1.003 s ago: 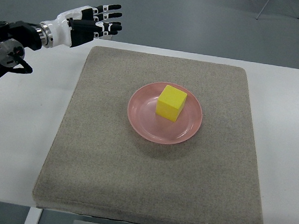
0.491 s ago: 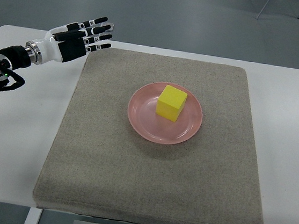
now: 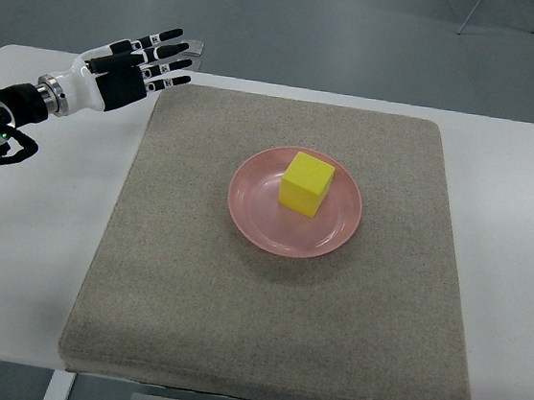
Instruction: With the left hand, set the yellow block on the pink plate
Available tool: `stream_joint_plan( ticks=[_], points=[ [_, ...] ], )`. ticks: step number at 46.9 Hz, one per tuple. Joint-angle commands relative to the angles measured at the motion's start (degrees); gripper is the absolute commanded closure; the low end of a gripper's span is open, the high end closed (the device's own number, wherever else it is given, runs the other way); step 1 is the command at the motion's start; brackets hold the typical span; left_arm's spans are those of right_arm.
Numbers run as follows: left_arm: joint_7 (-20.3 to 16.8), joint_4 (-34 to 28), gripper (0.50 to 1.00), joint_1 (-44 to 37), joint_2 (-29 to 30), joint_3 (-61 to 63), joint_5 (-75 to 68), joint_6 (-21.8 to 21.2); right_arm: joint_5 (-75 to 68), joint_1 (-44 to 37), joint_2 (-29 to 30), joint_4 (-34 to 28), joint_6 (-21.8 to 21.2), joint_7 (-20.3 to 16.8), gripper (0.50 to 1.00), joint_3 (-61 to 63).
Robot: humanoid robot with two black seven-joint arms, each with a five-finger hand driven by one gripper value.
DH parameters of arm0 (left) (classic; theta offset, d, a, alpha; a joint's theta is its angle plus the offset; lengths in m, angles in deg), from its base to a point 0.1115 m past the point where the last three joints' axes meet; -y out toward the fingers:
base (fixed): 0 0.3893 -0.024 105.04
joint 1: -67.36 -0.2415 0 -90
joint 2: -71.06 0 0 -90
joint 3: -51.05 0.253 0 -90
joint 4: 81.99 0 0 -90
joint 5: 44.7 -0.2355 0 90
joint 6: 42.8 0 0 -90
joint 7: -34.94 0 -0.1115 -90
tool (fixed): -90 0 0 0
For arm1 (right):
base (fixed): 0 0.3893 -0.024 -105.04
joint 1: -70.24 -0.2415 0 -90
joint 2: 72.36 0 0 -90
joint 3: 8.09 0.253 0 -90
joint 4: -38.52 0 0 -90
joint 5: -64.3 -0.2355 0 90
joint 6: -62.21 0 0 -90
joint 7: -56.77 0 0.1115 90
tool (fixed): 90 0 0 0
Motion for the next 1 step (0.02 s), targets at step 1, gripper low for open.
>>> stream_joint_plan(
  ticks=[1],
  points=[
    [0.0,0.0,0.506,-0.4,0.0,0.0,-0.1,0.0,0.1,0.1,0.0,0.0,0.1,-0.1,0.576,-0.2]
  ],
)
